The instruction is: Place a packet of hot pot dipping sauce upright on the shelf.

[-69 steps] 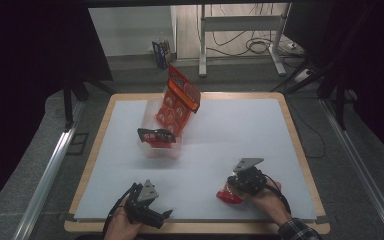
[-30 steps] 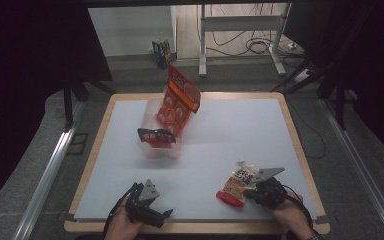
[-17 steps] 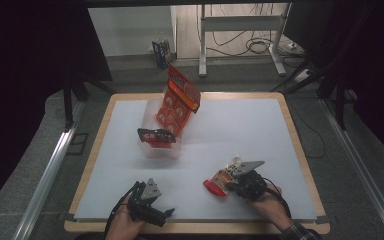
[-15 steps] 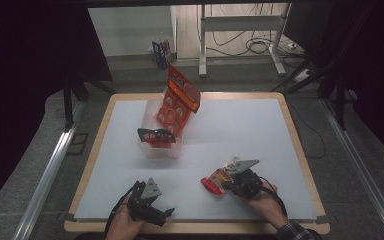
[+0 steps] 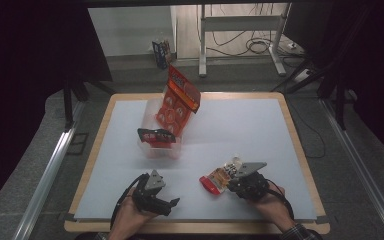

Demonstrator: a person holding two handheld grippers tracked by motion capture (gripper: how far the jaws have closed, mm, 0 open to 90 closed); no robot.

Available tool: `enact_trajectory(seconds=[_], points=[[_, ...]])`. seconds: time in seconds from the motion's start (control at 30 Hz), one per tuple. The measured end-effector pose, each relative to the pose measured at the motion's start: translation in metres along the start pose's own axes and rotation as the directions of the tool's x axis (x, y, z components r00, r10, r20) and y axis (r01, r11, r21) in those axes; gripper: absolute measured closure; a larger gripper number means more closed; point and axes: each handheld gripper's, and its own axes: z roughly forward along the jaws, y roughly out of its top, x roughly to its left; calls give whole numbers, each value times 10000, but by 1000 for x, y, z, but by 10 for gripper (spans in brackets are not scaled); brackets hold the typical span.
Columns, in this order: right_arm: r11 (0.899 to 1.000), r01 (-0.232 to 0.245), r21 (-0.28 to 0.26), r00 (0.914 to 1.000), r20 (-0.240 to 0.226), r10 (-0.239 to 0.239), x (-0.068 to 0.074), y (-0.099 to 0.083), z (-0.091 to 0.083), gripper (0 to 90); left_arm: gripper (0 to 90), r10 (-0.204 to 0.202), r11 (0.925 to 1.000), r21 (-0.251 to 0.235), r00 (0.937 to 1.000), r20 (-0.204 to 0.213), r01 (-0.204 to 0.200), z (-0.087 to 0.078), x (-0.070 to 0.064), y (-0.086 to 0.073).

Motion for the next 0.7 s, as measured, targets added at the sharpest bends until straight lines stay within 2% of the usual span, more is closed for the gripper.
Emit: enact_trajectory(seconds=[0.2, 0.27, 0.3, 0.33, 0.43, 0.53, 0.57, 0.6, 0.67, 0.7], points=[[10000, -24, 44, 9998, 183, 23, -2, -9, -8, 700, 223, 194, 9996, -232, 9993, 304, -187, 7, 0, 12], [10000, -5, 62, 9996, 287, 4, -3, -10, -9, 670, 283, 258, 9985, -490, 9979, 593, -229, 12, 1, 21], [10000, -5, 62, 9996, 287, 4, -3, -10, -9, 670, 315, 258, 9985, -490, 9979, 593, -229, 12, 1, 21], [10000, 32, 58, 9994, 340, -34, -3, -11, -10, 658, 315, 270, 9982, -546, 9972, 693, -232, 15, 1, 24], [9998, -74, 162, 9991, 428, 67, -4, -14, -11, 606, 416, 532, 9974, -530, 9951, 832, -489, 28, -2, 35], [9996, -109, 241, 9989, 464, 98, -4, -16, -11, 587, 507, 677, 9966, -535, 9933, 941, -628, 34, -4, 40], [9996, -96, 261, 9987, 510, 83, -4, -17, -12, 577, 507, 744, 9960, -559, 9923, 988, -691, 36, -5, 42], [9995, -135, 284, 9983, 564, 119, -4, -19, -13, 562, 574, 874, 9948, -621, 9905, 1062, -811, 41, -7, 47], [9994, -170, 284, 9982, 582, 154, -4, -20, -14, 552, 643, 881, 9945, -671, 9897, 1125, -809, 43, -7, 50], [9994, -207, 282, 9980, 610, 190, -5, -21, -15, 545, 643, 876, 9942, -724, 9888, 1205, -793, 46, -8, 52]])
